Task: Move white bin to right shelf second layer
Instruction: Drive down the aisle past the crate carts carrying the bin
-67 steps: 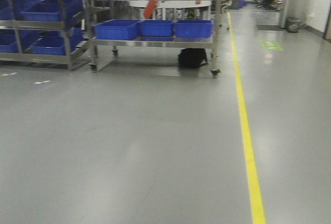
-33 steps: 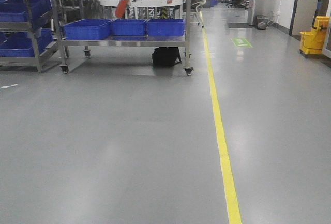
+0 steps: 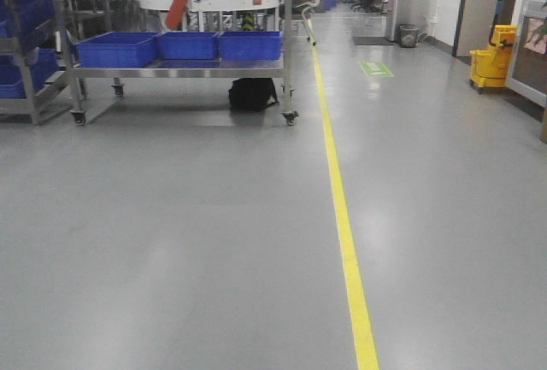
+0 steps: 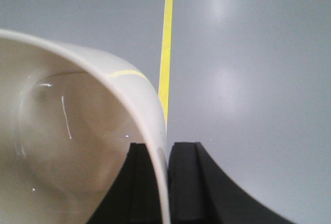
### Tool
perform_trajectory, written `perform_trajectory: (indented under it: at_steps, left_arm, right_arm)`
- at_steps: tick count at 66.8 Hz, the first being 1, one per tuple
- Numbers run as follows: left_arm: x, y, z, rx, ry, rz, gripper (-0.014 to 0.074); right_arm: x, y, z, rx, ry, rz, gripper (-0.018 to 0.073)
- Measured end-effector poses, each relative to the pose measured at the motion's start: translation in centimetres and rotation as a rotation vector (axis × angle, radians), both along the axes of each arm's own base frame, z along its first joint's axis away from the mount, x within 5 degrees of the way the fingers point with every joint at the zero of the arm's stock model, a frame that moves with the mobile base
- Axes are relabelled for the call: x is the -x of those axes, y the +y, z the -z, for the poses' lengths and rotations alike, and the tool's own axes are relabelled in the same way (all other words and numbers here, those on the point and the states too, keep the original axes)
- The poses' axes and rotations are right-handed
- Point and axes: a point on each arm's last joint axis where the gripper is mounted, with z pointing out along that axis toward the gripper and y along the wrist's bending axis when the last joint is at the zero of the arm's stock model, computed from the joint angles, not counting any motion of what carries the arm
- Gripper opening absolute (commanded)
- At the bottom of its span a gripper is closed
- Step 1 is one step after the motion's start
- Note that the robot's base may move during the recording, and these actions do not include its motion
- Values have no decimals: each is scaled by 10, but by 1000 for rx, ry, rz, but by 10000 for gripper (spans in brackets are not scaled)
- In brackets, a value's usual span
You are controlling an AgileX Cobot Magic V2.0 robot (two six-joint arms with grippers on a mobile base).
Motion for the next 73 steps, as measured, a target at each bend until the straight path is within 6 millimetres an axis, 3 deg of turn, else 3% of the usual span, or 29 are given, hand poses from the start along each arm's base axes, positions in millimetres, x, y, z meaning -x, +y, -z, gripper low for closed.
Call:
perform_trajectory:
  at_steps: [73]
  left_arm:
    - [0, 0, 0, 0, 0, 0, 85]
  right_arm:
    - [0, 0, 0, 0, 0, 0, 57]
